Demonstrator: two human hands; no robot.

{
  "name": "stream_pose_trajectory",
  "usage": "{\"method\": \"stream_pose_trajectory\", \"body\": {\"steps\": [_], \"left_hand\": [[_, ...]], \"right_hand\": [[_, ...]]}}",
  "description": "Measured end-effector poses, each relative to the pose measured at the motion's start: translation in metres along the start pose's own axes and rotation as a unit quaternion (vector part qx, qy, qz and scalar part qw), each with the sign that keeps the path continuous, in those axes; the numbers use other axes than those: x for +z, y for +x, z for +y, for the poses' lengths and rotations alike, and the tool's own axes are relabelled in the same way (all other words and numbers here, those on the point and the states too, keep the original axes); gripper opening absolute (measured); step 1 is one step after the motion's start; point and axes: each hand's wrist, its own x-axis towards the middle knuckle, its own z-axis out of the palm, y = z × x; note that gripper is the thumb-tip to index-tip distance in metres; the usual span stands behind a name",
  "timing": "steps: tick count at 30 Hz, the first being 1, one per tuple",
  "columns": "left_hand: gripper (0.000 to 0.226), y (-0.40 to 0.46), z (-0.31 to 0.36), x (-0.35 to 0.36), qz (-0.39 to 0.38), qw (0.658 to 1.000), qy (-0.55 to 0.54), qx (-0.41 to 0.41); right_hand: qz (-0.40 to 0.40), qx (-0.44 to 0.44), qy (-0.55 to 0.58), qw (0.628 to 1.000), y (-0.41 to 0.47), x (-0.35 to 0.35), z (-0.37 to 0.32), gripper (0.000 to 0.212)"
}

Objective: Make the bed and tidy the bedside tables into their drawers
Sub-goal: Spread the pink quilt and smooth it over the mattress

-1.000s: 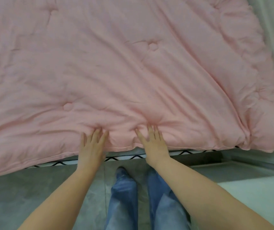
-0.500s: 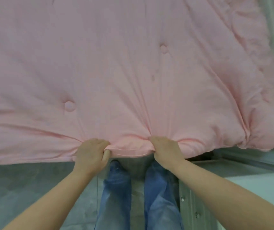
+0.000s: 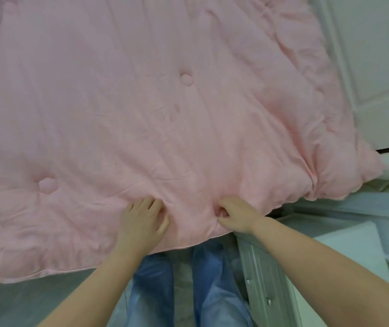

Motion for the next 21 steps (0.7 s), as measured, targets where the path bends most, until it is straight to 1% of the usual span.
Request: {"method": "stream_pose_trajectory", "body": {"steps": [1,2,3,4,5,6,7,8,9,10,11,12,13,14,15,16,17,18,19,20,21], "left_hand": [[0.023,0.010,0.010,0.000,0.001,1.000,-0.012,0.009],[0.024,0.020,0.020,-0.002,0.001,1.000,-0.021,0.018],[0.026,0.029,0.030,-0.002,0.006,0.999,-0.029,0.033],[0.031,0.043,0.047,0.000,0.002,0.998,-0.036,0.055],[0.037,0.050,0.057,0.001,-0.005,0.996,-0.045,0.071],[0.044,0.058,0.068,0.001,-0.018,0.995,-0.049,0.085],[0.050,0.066,0.080,0.005,-0.032,0.993,-0.050,0.100],[0.055,0.075,0.096,0.008,-0.049,0.991,-0.049,0.116],[0.059,0.081,0.110,0.011,-0.066,0.988,-0.044,0.129],[0.064,0.086,0.125,0.014,-0.084,0.986,-0.034,0.142],[0.069,0.091,0.140,0.018,-0.099,0.982,-0.027,0.158],[0.074,0.096,0.158,0.023,-0.117,0.978,-0.021,0.172],[0.080,0.100,0.173,0.027,-0.132,0.975,-0.015,0.178],[0.087,0.105,0.190,0.031,-0.143,0.973,-0.008,0.179],[0.095,0.109,0.205,0.034,-0.150,0.973,0.001,0.175],[0.104,0.113,0.219,0.037,-0.154,0.973,0.013,0.170],[0.112,0.117,0.233,0.043,-0.158,0.973,0.024,0.165],[0.119,0.121,0.247,0.049,-0.159,0.973,0.037,0.163],[0.124,0.126,0.257,0.054,-0.155,0.973,0.052,0.160],[0.127,0.130,0.266,0.059,-0.149,0.973,0.071,0.159],[0.126,0.136,0.275,0.067,-0.139,0.973,0.091,0.160]], "right_hand": [[0.040,-0.015,0.022,0.999,0.000,-0.005,0.001,0.004],[0.107,-0.006,0.050,0.993,0.000,-0.012,0.001,0.006],[0.193,0.037,0.085,0.977,0.000,-0.019,0.005,0.005],[0.296,0.097,0.136,0.940,-0.005,-0.027,0.017,0.005],[0.382,0.174,0.196,0.886,-0.008,-0.031,0.024,0.010],[0.450,0.250,0.274,0.812,-0.012,-0.032,0.035,0.016],[0.482,0.335,0.364,0.724,-0.018,-0.033,0.046,0.026],[0.484,0.419,0.449,0.623,-0.024,-0.034,0.063,0.043],[0.451,0.484,0.531,0.531,-0.030,-0.036,0.075,0.064],[0.411,0.493,0.620,0.451,-0.034,-0.035,0.089,0.084],[0.372,0.451,0.715,0.383,-0.037,-0.037,0.102,0.098],[0.333,0.390,0.788,0.339,-0.038,-0.039,0.122,0.103],[0.321,0.354,0.815,0.329,-0.038,-0.041,0.137,0.100],[0.339,0.318,0.825,0.322,-0.038,-0.046,0.150,0.096],[0.360,0.316,0.820,0.314,-0.036,-0.049,0.160,0.097],[0.375,0.324,0.818,0.292,-0.039,-0.057,0.163,0.101],[0.406,0.342,0.807,0.259,-0.043,-0.063,0.168,0.101],[0.438,0.355,0.796,0.220,-0.046,-0.069,0.176,0.094],[0.463,0.341,0.795,0.195,-0.047,-0.075,0.180,0.086],[0.478,0.318,0.797,0.185,-0.048,-0.078,0.185,0.080],[0.491,0.296,0.795,0.200,-0.050,-0.081,0.192,0.077]]}}
